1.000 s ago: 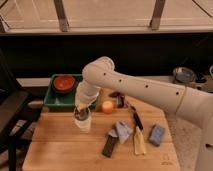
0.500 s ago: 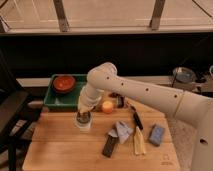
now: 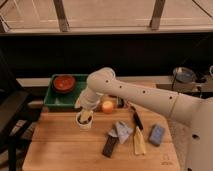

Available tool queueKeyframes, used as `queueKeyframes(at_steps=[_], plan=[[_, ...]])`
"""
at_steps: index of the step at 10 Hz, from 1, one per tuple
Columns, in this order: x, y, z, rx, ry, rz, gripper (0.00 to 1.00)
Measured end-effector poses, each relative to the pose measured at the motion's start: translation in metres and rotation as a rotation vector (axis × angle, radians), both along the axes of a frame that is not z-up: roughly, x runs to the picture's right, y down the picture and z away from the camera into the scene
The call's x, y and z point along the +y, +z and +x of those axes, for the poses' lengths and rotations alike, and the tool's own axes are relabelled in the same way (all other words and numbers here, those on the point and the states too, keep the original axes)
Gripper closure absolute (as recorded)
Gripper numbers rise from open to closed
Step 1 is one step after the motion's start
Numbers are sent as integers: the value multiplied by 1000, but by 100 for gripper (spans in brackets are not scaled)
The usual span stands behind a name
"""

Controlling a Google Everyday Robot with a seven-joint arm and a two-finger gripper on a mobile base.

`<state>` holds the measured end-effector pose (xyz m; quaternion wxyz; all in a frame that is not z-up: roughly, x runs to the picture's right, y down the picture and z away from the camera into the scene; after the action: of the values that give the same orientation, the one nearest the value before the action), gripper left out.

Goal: Stack cups into tray

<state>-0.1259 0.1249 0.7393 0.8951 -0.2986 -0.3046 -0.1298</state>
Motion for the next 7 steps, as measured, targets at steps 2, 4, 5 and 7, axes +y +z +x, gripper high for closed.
queueKeyframes(at_steps=[2,4,5,7], plan=[[3,3,-4,-5,-5,-6,39],[5,5,-10,-5,-23,2,39],[5,5,-11,-1,-34,8,39],[0,8,-19,18,-75,37,39]])
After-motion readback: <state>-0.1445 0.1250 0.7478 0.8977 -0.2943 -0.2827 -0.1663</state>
